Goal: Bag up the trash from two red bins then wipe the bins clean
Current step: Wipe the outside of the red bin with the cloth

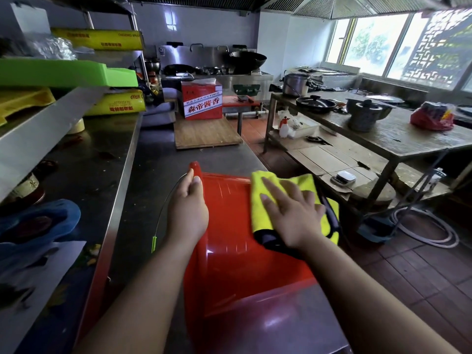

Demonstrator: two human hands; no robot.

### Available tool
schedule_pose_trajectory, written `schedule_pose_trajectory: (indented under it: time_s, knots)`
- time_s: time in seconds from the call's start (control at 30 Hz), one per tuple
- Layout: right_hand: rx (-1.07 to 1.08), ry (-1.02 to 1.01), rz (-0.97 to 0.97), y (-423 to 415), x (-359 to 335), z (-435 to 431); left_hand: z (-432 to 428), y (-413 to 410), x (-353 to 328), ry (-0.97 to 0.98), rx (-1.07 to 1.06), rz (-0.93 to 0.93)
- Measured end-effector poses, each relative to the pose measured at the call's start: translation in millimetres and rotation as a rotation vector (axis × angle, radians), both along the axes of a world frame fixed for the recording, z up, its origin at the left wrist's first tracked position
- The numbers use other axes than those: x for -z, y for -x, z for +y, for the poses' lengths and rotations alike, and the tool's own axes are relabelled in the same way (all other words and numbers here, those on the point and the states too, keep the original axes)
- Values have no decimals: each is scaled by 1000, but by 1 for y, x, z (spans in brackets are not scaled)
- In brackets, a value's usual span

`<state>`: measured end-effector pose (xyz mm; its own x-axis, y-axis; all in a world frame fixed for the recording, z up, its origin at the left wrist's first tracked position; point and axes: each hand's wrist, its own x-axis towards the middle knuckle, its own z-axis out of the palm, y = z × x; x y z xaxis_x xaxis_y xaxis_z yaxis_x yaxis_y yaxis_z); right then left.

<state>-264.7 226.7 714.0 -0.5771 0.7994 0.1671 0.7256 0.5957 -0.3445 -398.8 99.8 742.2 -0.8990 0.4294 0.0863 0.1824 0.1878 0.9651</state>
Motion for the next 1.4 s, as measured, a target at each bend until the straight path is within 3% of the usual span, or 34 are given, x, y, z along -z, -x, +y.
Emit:
schedule_pose_trajectory:
  time_s: [0.1,0.23,0.53,0.67,0.83,1.03,1.27,1.4]
  knots:
    - [170,62,9,-20,8,23,2,-1,1,4,6,-9]
    - [186,125,35,-12,11,24,5,0,2,-2,-7,0]
    - [-232,-21,42,50,-13,-55,11,13,7,45,-23,76]
    - [-278,-71,75,45,-6,-57,10,10,6,92,-14,81]
    - [-80,-28,93,10,15,-16,9,9,4,-5,-13,30]
    - [219,183,135,-14,14,17,16,12,11,-50,-14,18]
    - [-48,53,137,22,11,-45,18,16,9,-130,-192,41]
    - [-29,29,122,19,13,-27,10,4,17,-52,-110,138]
